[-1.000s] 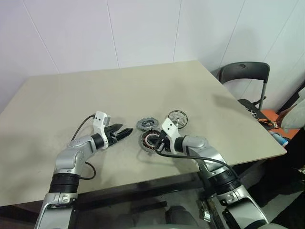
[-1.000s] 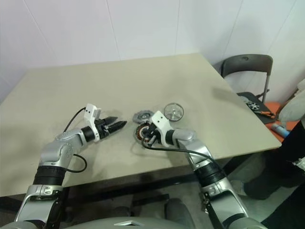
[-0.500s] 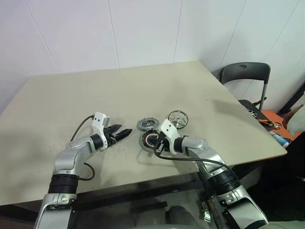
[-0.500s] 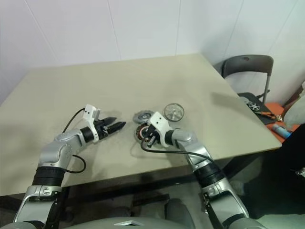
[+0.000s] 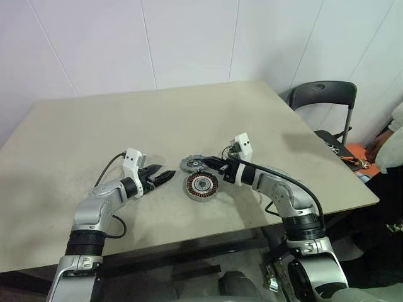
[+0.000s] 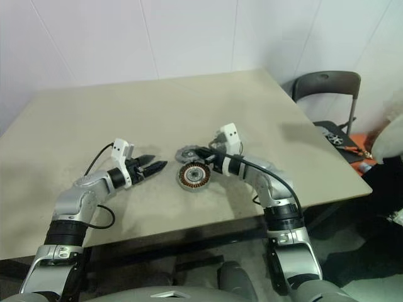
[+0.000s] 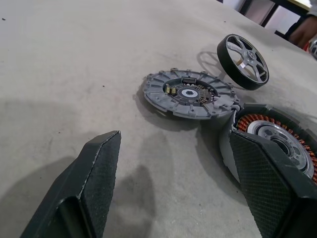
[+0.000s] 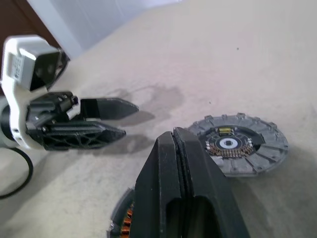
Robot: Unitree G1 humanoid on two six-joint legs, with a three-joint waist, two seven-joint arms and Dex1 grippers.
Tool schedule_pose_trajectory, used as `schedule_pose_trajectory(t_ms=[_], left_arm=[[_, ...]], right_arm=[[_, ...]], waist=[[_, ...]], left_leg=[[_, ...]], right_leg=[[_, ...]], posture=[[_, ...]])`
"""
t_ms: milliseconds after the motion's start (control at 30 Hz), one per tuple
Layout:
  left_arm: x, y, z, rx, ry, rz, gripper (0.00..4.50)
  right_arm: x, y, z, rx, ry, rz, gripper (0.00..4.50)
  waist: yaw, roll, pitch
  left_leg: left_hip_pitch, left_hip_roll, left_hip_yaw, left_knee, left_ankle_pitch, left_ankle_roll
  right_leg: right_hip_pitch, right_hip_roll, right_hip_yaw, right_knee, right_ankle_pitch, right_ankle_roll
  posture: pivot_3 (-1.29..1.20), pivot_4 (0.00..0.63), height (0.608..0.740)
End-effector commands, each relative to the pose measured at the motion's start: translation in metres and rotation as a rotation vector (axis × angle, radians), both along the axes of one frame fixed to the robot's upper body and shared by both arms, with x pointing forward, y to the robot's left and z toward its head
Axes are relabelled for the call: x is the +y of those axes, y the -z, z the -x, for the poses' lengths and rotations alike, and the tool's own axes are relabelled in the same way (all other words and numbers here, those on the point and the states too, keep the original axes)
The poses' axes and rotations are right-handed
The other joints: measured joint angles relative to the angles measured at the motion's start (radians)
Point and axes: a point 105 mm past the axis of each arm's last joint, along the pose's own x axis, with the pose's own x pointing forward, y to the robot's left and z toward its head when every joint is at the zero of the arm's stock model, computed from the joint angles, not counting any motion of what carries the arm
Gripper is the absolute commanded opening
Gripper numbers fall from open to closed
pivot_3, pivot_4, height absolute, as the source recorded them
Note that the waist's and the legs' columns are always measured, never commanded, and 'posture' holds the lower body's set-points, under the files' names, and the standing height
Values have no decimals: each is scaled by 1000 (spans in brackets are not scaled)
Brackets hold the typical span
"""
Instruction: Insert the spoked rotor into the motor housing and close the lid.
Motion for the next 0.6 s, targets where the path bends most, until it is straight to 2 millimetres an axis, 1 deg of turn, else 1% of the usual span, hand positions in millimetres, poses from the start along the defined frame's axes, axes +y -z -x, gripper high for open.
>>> schedule_pose_trajectory(t_ms=[33,100,167,233,300,367,433,533,600], left_arm=[[3,-9,-3,-41,-5,-6,3697],[8,-18,-6,-61,-22,11,3697],[15,-31,-10,-86,-45,45,3697],[22,-47,-11,-114,-56,69,3697],[25,-59,-10,-131,-46,79,3697],[31,-78,-2,-158,-7,76,3697],[40,-98,4,-184,20,75,3697],[53,-117,5,-210,18,85,3697],[65,-127,7,-220,26,91,3697]], right_arm=[[-4,-21,-7,-96,38,9,19],[-16,-32,-20,-138,131,28,19],[-30,-37,-32,-186,225,93,19],[-39,-41,-35,-225,272,138,19],[-43,-42,-32,-247,277,170,19],[-46,-48,-21,-242,246,140,19],[-58,-54,-14,-240,268,146,19],[-78,-63,-12,-268,331,196,19],[-95,-69,-10,-286,359,238,19]], waist=[[0,0,0],[0,0,0],[0,0,0],[0,0,0],[0,0,0],[0,0,0],[0,0,0],[1,1,1],[2,1,1]], left_leg=[[0,0,0,0,0,0],[0,0,0,0,0,0],[-2,0,0,0,0,0],[-6,0,0,2,0,0],[-10,0,0,2,0,0],[-13,0,0,1,0,0],[-14,0,-1,0,0,1],[-15,0,0,0,-1,1],[-14,0,0,1,-1,1]], right_leg=[[0,0,0,0,0,0],[0,0,0,0,0,0],[-2,0,0,0,0,0],[-5,0,0,1,0,0],[-9,0,0,1,2,3],[-12,0,0,1,2,2],[-13,0,0,0,3,0],[-14,-1,0,0,3,0],[-13,-1,0,-1,1,3]], posture=[[0,0,740],[0,0,740],[0,0,740],[0,0,740],[0,0,740],[0,0,740],[0,0,740],[0,0,740],[0,0,740]])
